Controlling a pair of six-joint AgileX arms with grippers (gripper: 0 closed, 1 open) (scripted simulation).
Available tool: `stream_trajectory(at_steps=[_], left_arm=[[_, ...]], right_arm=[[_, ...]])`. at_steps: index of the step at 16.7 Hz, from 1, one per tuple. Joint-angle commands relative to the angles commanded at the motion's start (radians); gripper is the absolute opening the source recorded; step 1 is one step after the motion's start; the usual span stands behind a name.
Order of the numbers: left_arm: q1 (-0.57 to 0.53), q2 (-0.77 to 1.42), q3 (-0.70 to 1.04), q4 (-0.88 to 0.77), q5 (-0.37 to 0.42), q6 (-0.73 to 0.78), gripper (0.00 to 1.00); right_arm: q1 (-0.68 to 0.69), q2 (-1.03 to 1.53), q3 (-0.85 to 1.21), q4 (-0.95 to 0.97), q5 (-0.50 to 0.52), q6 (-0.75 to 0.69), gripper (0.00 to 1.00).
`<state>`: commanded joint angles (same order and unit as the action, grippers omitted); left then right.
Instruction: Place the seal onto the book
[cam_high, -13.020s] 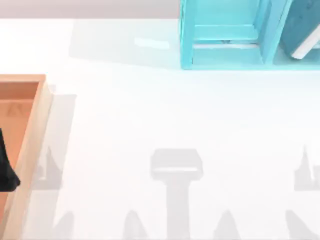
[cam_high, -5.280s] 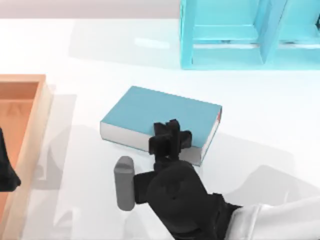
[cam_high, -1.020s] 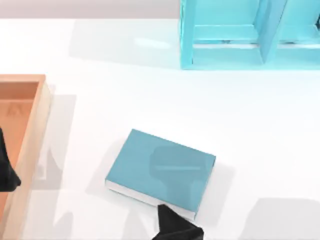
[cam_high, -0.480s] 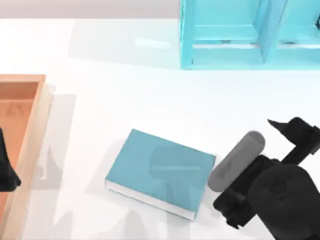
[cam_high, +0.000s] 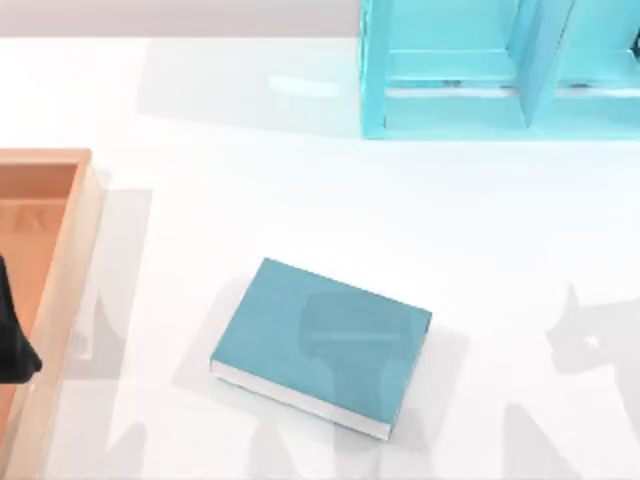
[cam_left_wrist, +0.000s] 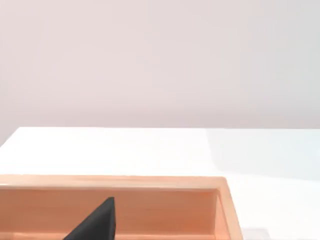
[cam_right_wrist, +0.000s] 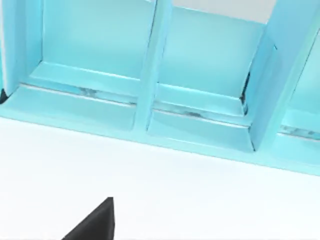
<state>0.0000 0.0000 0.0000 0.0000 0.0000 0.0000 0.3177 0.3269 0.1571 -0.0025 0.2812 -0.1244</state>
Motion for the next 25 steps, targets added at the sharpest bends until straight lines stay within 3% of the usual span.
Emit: stream_trajectory(at_steps=[3,6,16,20,25], left_arm=[[0.000,0.000,0.000,0.000,0.000,0.000,1.00],[0.000,0.000,0.000,0.000,0.000,0.000,1.00],[0.020,0.063,0.049,-0.061,-0.003,0.002,1.00],[0.073,0.295,0.247,-0.270,0.000,0.022,1.00],[0.150,0.802,0.657,-0.596,0.010,0.084,1.00]], right_arm=[[-0.195,-0.201,-0.093,-0.001,-0.164,0.071,1.00],[-0.300,-0.308,-0.148,0.001,-0.263,0.116,1.00],[-0.318,-0.327,-0.157,0.003,-0.281,0.124,1.00],[-0.318,-0.327,-0.157,0.003,-0.281,0.124,1.00],[-0.318,-0.327,-0.157,0.003,-0.281,0.124,1.00]])
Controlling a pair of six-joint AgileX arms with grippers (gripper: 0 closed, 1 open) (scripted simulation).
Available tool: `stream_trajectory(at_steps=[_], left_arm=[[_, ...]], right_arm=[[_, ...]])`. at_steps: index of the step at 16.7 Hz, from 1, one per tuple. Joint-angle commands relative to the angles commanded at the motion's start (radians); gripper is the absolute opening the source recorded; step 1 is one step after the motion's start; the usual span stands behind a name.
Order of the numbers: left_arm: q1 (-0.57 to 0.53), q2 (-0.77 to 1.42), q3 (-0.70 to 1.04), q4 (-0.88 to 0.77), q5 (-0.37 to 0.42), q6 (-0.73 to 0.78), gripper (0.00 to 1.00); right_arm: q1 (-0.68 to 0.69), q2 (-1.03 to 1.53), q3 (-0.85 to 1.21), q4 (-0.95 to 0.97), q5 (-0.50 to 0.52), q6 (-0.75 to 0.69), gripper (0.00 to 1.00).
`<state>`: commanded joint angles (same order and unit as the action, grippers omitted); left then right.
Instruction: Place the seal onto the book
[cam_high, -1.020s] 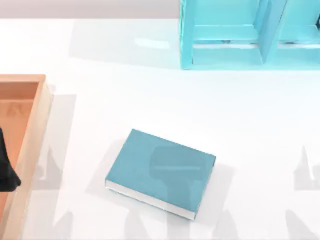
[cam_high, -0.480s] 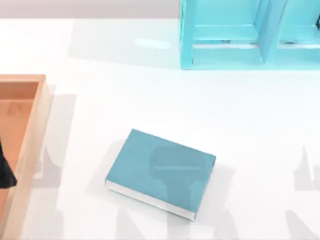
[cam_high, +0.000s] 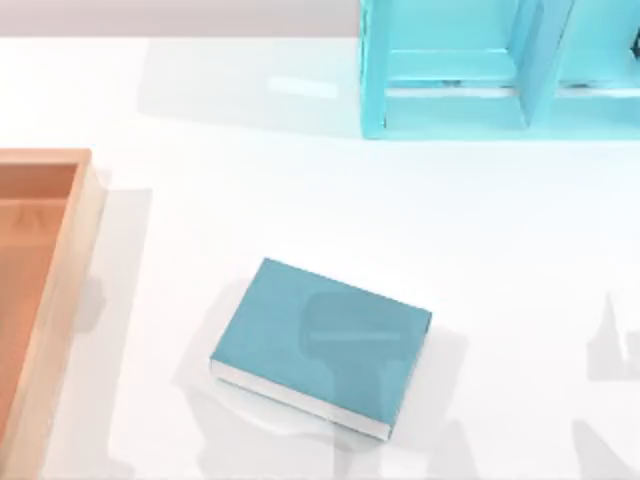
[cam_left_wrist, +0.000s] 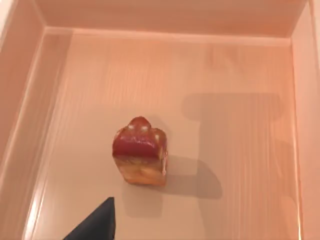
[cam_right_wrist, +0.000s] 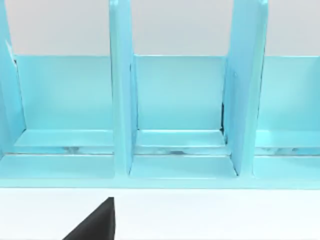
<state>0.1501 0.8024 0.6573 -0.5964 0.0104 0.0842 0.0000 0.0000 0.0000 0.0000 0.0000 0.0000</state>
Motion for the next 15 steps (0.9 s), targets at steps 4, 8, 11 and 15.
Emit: stream_trajectory(at_steps=[4,8,11,15], left_arm=[[0.054,0.463,0.349,-0.251,0.006,0.066,1.00],[0.091,0.820,0.633,-0.469,0.006,0.135,1.00],[0.108,0.983,0.785,-0.581,0.000,0.179,1.00],[0.116,1.061,0.876,-0.640,-0.007,0.207,1.00]], right_arm=[[0.000,0.000,0.000,0.000,0.000,0.000,1.00],[0.000,0.000,0.000,0.000,0.000,0.000,1.00],[0.000,0.000,0.000,0.000,0.000,0.000,1.00],[0.000,0.000,0.000,0.000,0.000,0.000,1.00]])
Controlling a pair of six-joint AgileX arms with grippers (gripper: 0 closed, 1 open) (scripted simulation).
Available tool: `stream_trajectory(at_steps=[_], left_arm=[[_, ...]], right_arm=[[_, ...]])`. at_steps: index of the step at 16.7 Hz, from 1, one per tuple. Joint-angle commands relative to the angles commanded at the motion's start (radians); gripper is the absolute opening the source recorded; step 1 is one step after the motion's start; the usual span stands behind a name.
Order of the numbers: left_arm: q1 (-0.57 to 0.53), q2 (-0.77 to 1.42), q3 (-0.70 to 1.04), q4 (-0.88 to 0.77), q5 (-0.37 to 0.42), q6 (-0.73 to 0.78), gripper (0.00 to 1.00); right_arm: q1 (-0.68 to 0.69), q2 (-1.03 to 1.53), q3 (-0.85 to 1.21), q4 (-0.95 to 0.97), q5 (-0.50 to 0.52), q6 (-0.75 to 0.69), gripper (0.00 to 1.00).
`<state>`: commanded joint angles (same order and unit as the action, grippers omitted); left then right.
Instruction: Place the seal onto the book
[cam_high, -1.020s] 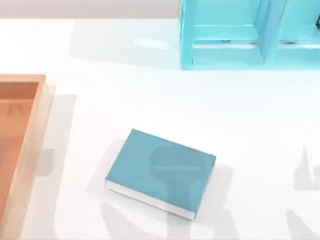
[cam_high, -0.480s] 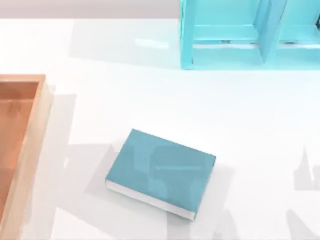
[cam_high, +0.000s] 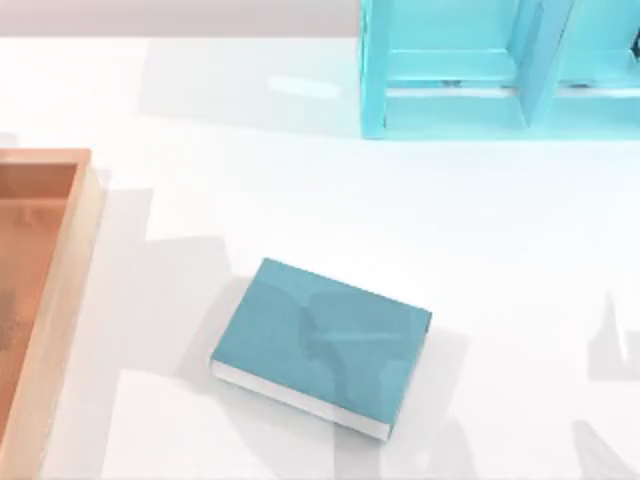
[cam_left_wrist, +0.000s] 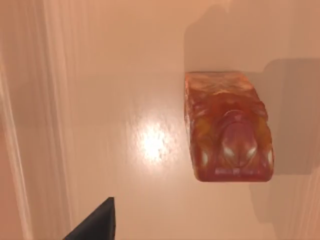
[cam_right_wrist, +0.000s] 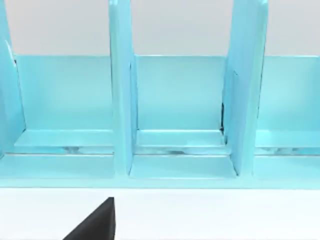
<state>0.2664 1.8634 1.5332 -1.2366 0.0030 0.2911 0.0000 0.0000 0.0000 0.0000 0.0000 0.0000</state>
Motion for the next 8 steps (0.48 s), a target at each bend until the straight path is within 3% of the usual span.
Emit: stream_trajectory(at_steps=[8], left_arm=[[-0.001,0.019,-0.051,0.069,0.000,-0.001,1.00]], right_arm=[[0.000,0.000,0.000,0.000,0.000,0.000,1.00]])
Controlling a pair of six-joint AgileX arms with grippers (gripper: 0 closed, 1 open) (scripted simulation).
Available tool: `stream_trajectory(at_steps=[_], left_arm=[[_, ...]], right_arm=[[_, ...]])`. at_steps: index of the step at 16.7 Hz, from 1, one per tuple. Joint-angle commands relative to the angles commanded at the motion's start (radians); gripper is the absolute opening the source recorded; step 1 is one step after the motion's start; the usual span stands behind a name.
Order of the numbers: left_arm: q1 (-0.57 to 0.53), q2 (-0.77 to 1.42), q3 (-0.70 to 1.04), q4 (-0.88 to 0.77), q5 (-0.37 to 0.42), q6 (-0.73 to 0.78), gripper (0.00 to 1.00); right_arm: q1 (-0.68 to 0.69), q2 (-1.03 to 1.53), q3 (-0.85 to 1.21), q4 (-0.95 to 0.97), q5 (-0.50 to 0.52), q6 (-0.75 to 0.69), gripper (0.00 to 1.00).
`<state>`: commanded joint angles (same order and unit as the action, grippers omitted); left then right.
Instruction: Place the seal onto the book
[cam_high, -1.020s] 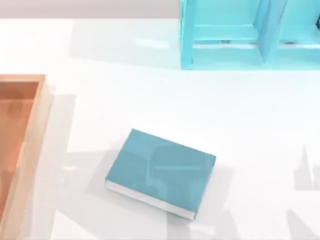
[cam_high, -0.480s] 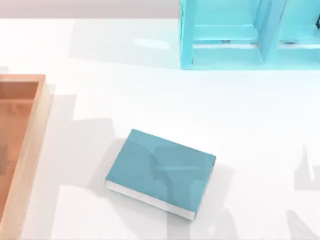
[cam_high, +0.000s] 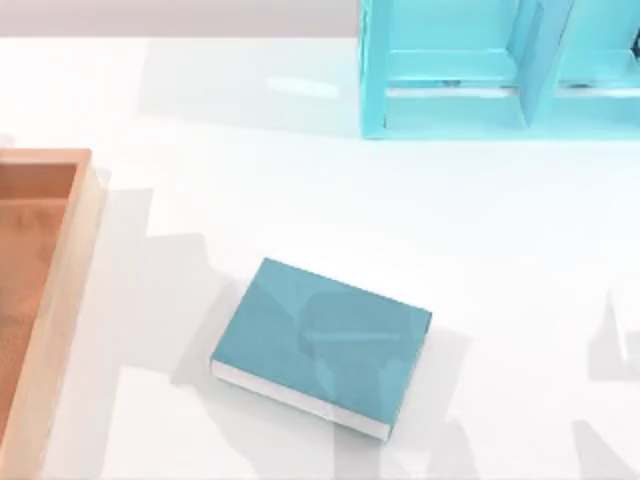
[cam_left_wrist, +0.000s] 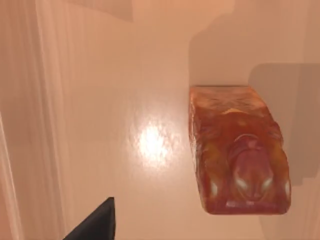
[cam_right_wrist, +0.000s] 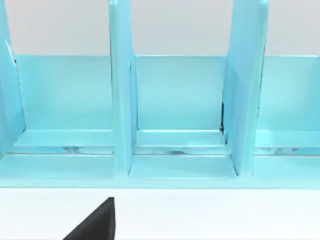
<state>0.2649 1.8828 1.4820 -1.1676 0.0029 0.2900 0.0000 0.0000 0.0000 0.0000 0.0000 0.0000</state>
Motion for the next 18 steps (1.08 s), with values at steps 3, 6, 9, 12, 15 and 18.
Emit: stream_trajectory(at_steps=[3,6,9,12,15,18], left_arm=[[0.002,0.031,-0.078,0.110,0.000,0.003,1.00],[0.004,0.066,-0.165,0.235,0.000,0.005,1.00],[0.004,0.086,-0.215,0.303,0.001,0.005,1.00],[0.004,0.086,-0.217,0.305,0.001,0.005,1.00],[0.004,0.086,-0.217,0.305,0.001,0.005,0.85],[0.004,0.086,-0.217,0.305,0.001,0.005,0.62]], right_arm=[[0.000,0.000,0.000,0.000,0.000,0.000,1.00],[0.000,0.000,0.000,0.000,0.000,0.000,1.00],[0.000,0.000,0.000,0.000,0.000,0.000,1.00],[0.000,0.000,0.000,0.000,0.000,0.000,1.00],[0.000,0.000,0.000,0.000,0.000,0.000,1.00],[0.000,0.000,0.000,0.000,0.000,0.000,1.00]])
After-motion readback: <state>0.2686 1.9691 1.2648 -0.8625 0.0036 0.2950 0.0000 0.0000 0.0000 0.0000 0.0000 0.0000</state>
